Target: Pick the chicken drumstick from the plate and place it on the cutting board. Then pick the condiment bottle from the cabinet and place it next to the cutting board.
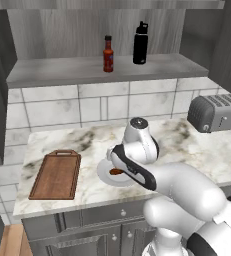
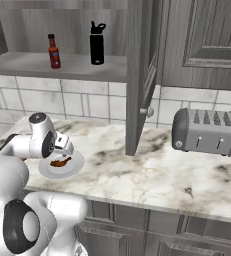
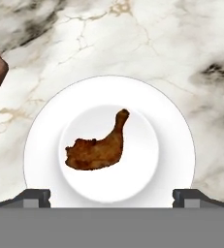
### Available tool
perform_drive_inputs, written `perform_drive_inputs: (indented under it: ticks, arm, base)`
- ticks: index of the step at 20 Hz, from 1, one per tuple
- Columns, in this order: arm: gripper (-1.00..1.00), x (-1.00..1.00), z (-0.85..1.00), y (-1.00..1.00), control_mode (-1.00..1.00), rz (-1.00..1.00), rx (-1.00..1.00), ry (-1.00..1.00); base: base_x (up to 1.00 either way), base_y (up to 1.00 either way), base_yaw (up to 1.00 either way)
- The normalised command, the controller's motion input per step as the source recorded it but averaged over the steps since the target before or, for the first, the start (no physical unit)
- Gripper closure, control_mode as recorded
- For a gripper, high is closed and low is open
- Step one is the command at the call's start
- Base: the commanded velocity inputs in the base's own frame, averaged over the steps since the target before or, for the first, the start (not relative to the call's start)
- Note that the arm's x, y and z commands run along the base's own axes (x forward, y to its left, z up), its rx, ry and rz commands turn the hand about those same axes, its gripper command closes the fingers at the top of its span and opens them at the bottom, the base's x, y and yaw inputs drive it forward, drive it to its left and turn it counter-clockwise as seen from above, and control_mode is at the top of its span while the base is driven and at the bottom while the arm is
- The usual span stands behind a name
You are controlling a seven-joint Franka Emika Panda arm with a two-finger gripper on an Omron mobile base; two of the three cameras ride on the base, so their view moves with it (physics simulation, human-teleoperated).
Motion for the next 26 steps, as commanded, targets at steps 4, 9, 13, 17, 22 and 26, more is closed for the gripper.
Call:
perform_drive_inputs:
  ticks: [4,9,13,17,22,26]
  arm:
    - [-1.00,0.02,-0.10,0.00,-1.00,-0.02,0.00,0.00]
    - [-1.00,0.05,-0.10,0.00,-1.00,-0.02,0.00,0.00]
    - [-1.00,0.06,-0.08,0.00,-1.00,-0.03,0.00,0.00]
    - [-1.00,0.07,-0.08,0.00,-1.00,-0.02,0.00,0.00]
    - [-1.00,0.06,-0.09,0.00,-1.00,-0.02,0.00,0.00]
    - [-1.00,0.07,-0.10,0.00,-1.00,-0.02,0.00,0.00]
  base:
    - [0.00,0.00,0.00]
    - [0.00,0.00,0.00]
    - [0.00,0.00,0.00]
    - [0.00,0.00,0.00]
    - [0.00,0.00,0.00]
    - [0.00,0.00,0.00]
